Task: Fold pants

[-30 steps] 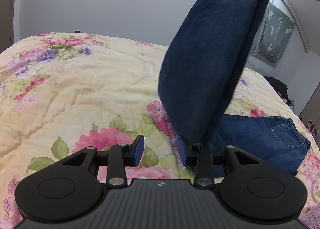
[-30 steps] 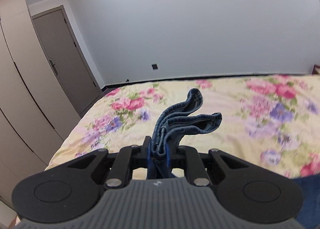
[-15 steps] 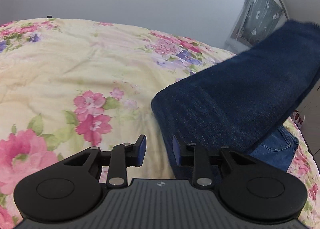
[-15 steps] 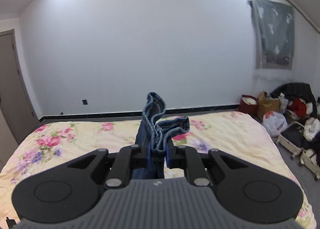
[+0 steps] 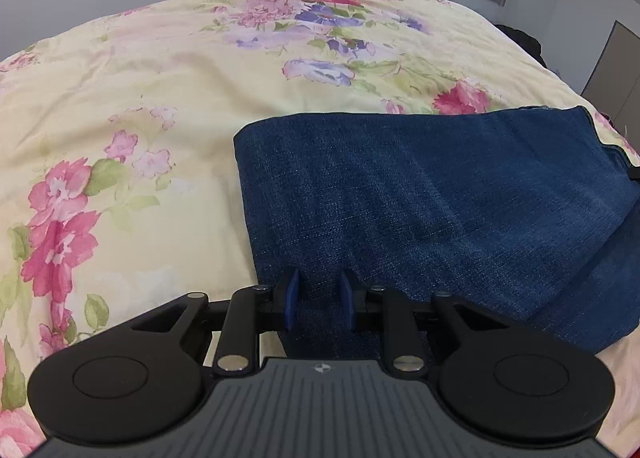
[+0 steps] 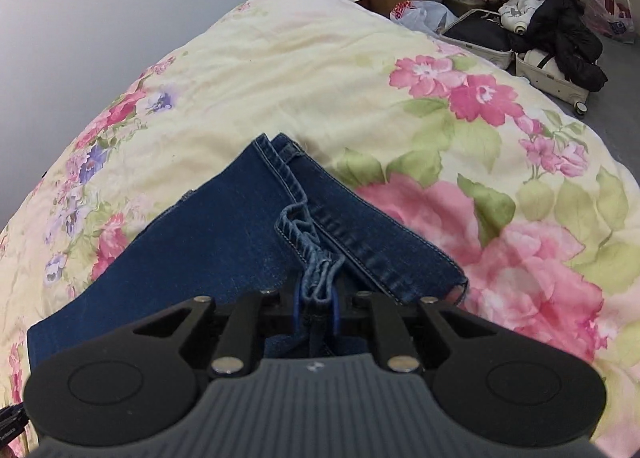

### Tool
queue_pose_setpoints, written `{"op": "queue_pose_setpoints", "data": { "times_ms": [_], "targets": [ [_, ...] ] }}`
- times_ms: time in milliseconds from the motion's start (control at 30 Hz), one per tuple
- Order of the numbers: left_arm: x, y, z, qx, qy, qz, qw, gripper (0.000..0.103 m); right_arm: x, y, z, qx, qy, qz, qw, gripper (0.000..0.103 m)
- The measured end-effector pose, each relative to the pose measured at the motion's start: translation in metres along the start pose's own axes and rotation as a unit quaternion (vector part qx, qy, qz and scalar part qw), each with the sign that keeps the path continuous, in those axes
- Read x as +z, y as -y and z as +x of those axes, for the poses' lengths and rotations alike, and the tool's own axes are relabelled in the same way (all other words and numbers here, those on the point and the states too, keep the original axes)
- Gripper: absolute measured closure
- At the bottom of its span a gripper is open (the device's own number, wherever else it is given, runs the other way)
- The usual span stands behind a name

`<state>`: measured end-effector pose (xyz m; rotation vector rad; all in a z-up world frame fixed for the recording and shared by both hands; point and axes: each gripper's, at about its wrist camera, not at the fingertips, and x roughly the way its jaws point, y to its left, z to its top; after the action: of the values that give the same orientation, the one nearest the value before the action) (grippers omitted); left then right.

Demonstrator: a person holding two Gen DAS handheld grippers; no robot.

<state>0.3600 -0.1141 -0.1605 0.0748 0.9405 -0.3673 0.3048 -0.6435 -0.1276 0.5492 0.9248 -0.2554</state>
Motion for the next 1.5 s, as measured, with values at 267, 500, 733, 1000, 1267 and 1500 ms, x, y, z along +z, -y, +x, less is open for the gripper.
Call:
{"op": "queue_pose_setpoints", "data": {
  "times_ms": [267,500,733,1000,1267,1500],
  "targets": [
    [0.007,-0.008,-0.003,-0.003,-0.013,-0.051,0.9986,0.078,0.029,-0.039,-0.029,-0.025,-0.009,-0.016,1.000,0.094],
    [0.012,-0.015,-0.009,-0.021,-0.008,-0.098,0.9949,0.078,0.077,-0.103,-0.115,0.087,0.121,-0.076,0.986,0.095],
    [0.011,-0.005,-0.005,-0.019,-0.014,-0.075,0.9969,0.078,0.018,-0.002,-0.023,-0.022,0.005,0.009,1.000,0.095],
    [0.017,-0.014,-0.015,-0.025,-0.004,-0.089,0.9957,0.078,0.008,-0.007,-0.039,0.002,0.085,-0.011,0.996,0.096],
    [0.029,-0.017,-0.023,-0.021,0.017,-0.089,0.9956,0.078,-0.007,0.027,-0.012,-0.046,0.069,0.039,0.996,0.081],
    [0.059,-0.031,-0.020,-0.023,0.046,-0.074,0.9959,0.078,0.003,0.024,-0.047,-0.072,0.112,-0.011,0.991,0.084]
  ]
}}
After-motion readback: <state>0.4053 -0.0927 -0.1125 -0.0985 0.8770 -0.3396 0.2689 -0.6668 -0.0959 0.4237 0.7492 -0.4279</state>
